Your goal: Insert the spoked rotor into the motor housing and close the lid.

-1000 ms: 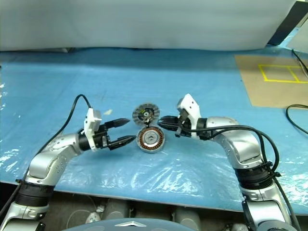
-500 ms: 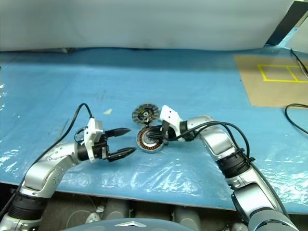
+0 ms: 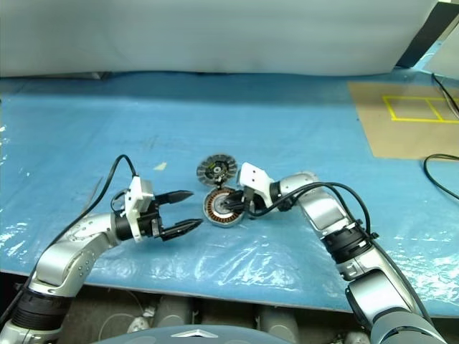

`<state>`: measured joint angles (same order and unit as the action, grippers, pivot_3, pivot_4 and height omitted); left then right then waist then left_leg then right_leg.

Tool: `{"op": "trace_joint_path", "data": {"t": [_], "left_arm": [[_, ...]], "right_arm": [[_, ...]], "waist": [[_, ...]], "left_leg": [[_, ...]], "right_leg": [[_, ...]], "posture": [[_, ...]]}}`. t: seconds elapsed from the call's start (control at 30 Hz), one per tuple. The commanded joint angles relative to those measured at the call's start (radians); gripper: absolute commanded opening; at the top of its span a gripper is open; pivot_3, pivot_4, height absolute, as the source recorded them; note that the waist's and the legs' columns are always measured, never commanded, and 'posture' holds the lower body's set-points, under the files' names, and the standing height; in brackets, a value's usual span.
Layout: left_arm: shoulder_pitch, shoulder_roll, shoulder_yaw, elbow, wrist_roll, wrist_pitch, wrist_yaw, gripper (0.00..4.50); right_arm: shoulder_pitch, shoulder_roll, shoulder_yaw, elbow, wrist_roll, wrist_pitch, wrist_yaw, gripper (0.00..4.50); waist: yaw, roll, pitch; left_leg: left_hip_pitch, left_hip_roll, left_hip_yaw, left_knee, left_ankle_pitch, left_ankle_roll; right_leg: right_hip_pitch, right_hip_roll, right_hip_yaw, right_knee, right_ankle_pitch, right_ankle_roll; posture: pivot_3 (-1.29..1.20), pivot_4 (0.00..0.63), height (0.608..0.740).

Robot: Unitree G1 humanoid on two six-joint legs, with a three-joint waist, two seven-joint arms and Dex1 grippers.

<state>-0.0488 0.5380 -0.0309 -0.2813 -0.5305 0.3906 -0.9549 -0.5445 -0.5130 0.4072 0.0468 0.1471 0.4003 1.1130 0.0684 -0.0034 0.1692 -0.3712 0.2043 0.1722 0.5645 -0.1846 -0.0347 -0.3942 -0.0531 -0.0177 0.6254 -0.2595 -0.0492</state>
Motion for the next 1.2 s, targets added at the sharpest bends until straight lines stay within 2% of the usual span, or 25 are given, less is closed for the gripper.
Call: {"op": "trace_joint_path", "data": {"t": [0.03, 1.2], "left_arm": [[-0.015, -0.004, 0.012, -0.006, -0.005, -0.022, -0.004, 4.5], [-0.013, -0.011, 0.015, 0.019, 0.0, -0.043, -0.002, 4.5]], "right_arm": [[-0.018, 0.003, -0.017, -0.018, 0.006, -0.009, 0.012, 0.57], [-0.057, 0.046, 0.01, 0.06, -0.045, -0.062, 0.064, 0.57]], "waist": [[0.0, 0.0, 0.0], [0.0, 0.0, 0.0]], "left_leg": [[0.0, 0.0, 0.0, 0.0, 0.0, 0.0], [0.0, 0.0, 0.0, 0.002, 0.0, 0.0]], "right_leg": [[0.0, 0.0, 0.0, 0.0, 0.0, 0.0], [0.0, 0.0, 0.0, 0.002, 0.0, 0.0]], "posture": [[0.0, 0.15, 0.74], [0.0, 0.15, 0.74]]}}
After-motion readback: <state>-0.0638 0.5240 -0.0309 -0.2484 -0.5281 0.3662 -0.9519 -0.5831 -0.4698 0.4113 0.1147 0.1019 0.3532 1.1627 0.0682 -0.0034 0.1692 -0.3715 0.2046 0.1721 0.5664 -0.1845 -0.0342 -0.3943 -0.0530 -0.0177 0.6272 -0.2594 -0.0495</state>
